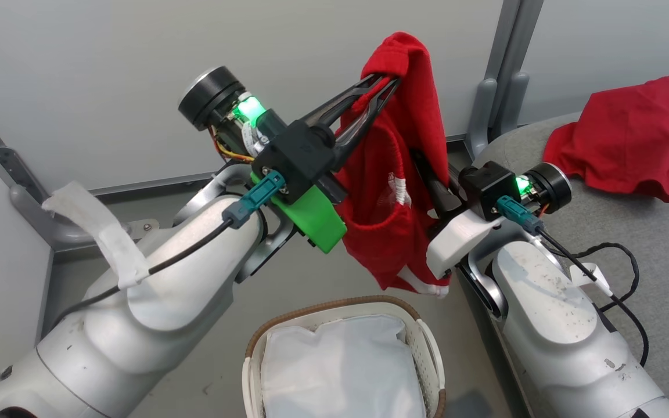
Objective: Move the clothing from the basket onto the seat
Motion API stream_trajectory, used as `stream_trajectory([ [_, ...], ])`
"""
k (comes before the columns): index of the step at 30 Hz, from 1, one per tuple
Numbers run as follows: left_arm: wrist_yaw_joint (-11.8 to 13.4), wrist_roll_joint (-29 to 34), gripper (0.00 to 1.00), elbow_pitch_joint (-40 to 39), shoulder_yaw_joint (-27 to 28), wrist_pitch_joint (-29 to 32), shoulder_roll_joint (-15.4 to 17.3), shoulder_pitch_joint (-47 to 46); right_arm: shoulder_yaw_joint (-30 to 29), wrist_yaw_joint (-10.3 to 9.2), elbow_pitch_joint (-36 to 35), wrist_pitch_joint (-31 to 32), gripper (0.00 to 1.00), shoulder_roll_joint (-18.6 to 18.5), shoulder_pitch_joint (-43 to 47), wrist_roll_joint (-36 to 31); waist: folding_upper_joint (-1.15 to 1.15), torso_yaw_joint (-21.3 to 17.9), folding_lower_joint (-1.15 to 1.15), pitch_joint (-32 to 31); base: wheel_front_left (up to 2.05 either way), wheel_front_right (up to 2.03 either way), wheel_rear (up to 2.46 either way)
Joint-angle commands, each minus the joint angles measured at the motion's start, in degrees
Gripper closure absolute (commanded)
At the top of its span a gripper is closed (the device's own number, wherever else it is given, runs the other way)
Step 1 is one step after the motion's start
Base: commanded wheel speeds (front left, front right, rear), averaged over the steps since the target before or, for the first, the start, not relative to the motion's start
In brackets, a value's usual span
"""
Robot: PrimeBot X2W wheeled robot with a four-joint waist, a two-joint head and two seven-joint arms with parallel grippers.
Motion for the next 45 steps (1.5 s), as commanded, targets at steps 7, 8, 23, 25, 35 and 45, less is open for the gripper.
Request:
stream_trajectory([
  [7,2.84,-4.76,0.0,2.51,3.07,-2.61,0.21,8.38,-2.2,-0.08,-1.21,-0.26,1.0,-0.19,-0.55,-1.19,0.12,-0.22,0.0,0.41,0.0,0.0,0.0],
  [8,2.99,-5.05,0.0,2.76,3.39,-2.89,0.07,9.43,-2.61,-0.08,-1.35,-0.26,1.0,-0.18,-0.63,-1.29,0.12,-0.22,0.0,0.45,0.0,0.0,0.0],
  [23,1.7,-4.16,0.0,6.22,12.38,-3.47,-4.96,27.45,-10.26,-0.08,-3.17,-0.26,1.0,-0.19,-0.21,-4.72,0.12,-0.44,0.0,0.98,0.0,0.0,0.0],
  [25,1.1,-3.66,0.0,7.0,13.46,-3.48,-5.65,29.41,-11.39,-0.08,-3.45,-0.26,1.0,-0.19,-0.09,-5.36,0.12,-0.59,0.0,1.01,0.0,0.0,0.0],
  [35,-1.03,0.49,0.0,9.06,17.95,-3.42,-8.39,35.04,-15.18,-0.08,-4.84,-0.26,1.0,-0.26,2.53,-8.22,0.12,-1.62,0.0,1.12,0.0,0.0,0.0],
  [45,-2.11,4.22,0.0,8.5,20.32,-3.43,-10.15,36.16,-15.68,-0.08,-6.27,-0.27,1.0,-1.91,2.2,-8.87,0.12,-9.11,0.0,3.69,0.0,0.0,0.0],
])
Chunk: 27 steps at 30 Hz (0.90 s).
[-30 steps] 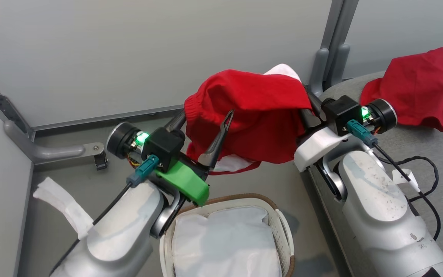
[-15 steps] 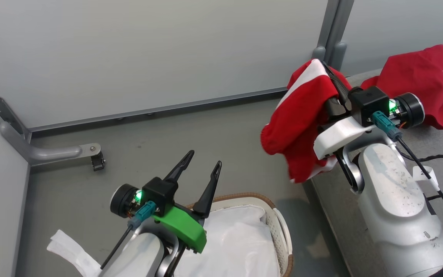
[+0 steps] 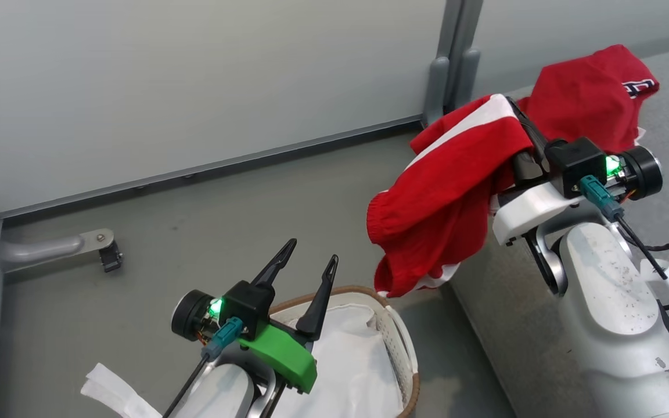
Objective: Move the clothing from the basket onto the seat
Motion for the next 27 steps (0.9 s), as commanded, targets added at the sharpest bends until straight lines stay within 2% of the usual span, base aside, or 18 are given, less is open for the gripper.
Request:
stream_trajectory([
  [1,-0.34,0.42,0.0,-0.41,0.39,-0.03,-0.16,0.32,0.2,-0.08,-0.5,-0.26,1.0,-0.38,-0.77,-0.19,0.12,-4.45,0.0,2.2,0.0,0.0,0.0],
  [9,-0.77,3.04,0.0,-1.15,-0.04,-0.03,-0.78,-1.92,-0.07,-0.08,-2.21,-0.26,1.0,-1.9,-2.05,0.47,0.12,-13.49,0.0,5.99,0.0,0.0,0.0],
  [14,-0.86,3.85,0.0,-1.39,-1.03,-0.03,-0.77,-3.12,-0.99,-0.08,-2.4,-0.26,1.0,-2.78,-1.17,0.45,0.12,-17.42,0.0,7.66,0.0,0.0,0.0],
  [20,-0.89,4.13,0.0,-2.16,-3.16,-0.03,-0.53,-4.28,-2.49,-0.08,-2.63,-0.26,1.0,-3.72,-0.12,0.1,0.12,-18.84,0.0,9.15,0.0,0.0,0.0],
  [27,-0.9,3.67,0.0,-2.75,-5.31,-0.04,0.52,-5.88,-3.56,-0.08,-1.6,-0.26,1.0,-5.37,-2.64,-0.5,0.12,-16.75,0.0,12.01,0.0,0.0,0.0],
])
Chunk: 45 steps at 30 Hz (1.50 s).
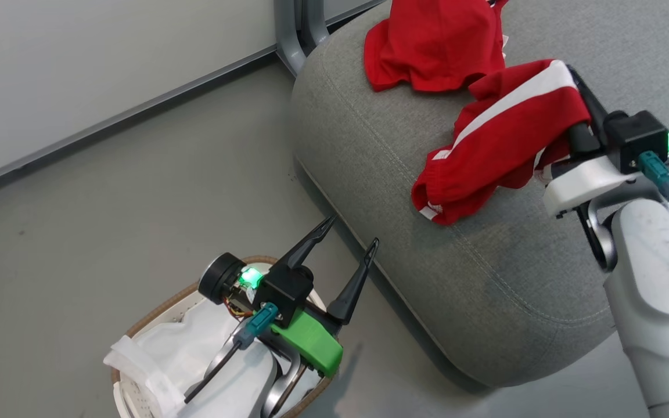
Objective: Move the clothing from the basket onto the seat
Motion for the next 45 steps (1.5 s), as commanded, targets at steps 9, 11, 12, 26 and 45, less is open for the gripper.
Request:
stream_trajectory([
  [9,-0.15,0.19,0.0,-0.53,-1.4,-0.04,2.02,-3.79,-4.25,-0.08,3.1,-0.26,1.0,-8.71,-14.38,-2.3,0.12,7.5,0.0,7.33,0.0,0.0,0.0],
  [11,-0.15,0.39,0.0,-0.89,-1.89,-0.04,1.98,-4.6,-6.17,-0.08,3.58,0.53,1.0,-11.45,-17.63,-2.6,0.12,9.52,0.0,8.95,0.0,0.0,0.0],
  [12,-0.15,0.5,0.0,-1.08,-2.01,-0.04,2.01,-5.05,-7.2,-0.08,3.74,1.06,1.0,-12.54,-19.17,-2.36,0.12,10.38,0.0,9.7,0.0,0.0,0.0],
  [26,-0.15,1.61,0.0,-5.29,-2.83,-0.03,2.38,-12.15,-17.19,-0.08,15.34,2.37,1.0,-22.78,-30.2,-3.56,0.12,20.08,0.0,23.11,0.0,0.0,0.0],
  [45,-0.16,1.65,0.0,-4.81,-1.91,-0.03,2.64,-12.76,-14.62,-0.08,17.99,-0.24,0.0,-15.17,-22.17,-8.57,0.12,17.6,0.0,24.34,0.0,0.0,0.0],
])
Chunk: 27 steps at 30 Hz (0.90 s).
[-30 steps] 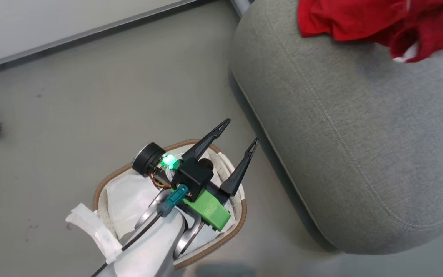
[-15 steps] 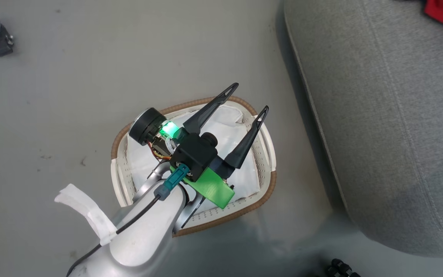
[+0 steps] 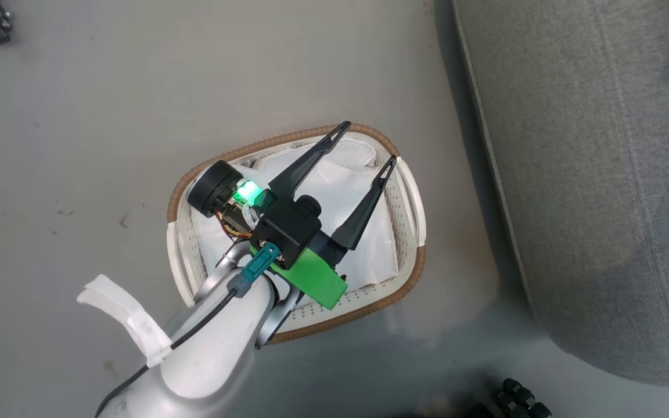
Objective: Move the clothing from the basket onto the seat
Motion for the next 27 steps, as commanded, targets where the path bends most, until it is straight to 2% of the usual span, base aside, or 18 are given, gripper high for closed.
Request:
stream_trajectory([
  [1,-0.15,-0.38,0.0,0.07,0.26,-0.02,0.23,-0.25,0.33,-0.08,-1.21,-0.26,0.0,0.23,1.84,0.81,0.12,-1.23,-0.01,-1.6,0.0,0.0,0.0],
  [9,-0.15,-1.2,0.0,0.28,2.33,-0.02,-0.16,1.82,3.69,-0.08,-7.93,-0.27,0.0,2.6,11.38,3.04,0.12,-2.99,-0.01,-7.0,0.0,0.0,0.0],
  [15,0.05,-1.98,0.0,1.12,5.51,-0.02,-0.91,4.64,5.67,-0.08,-10.68,-0.28,0.0,4.6,15.15,5.16,0.12,-3.37,-0.01,-12.77,0.0,0.0,0.0],
  [19,0.47,-2.68,0.0,2.05,8.45,-0.02,-1.53,6.74,6.01,-0.08,-10.94,-0.28,0.0,5.61,15.55,7.01,0.12,-2.65,-0.01,-17.01,0.0,0.0,0.0],
  [27,1.35,-4.87,0.0,3.28,16.68,-0.02,-2.73,13.36,4.77,-0.08,-13.01,-0.28,0.0,11.64,18.97,8.92,0.12,0.12,-0.01,-25.75,0.0,0.0,0.0],
])
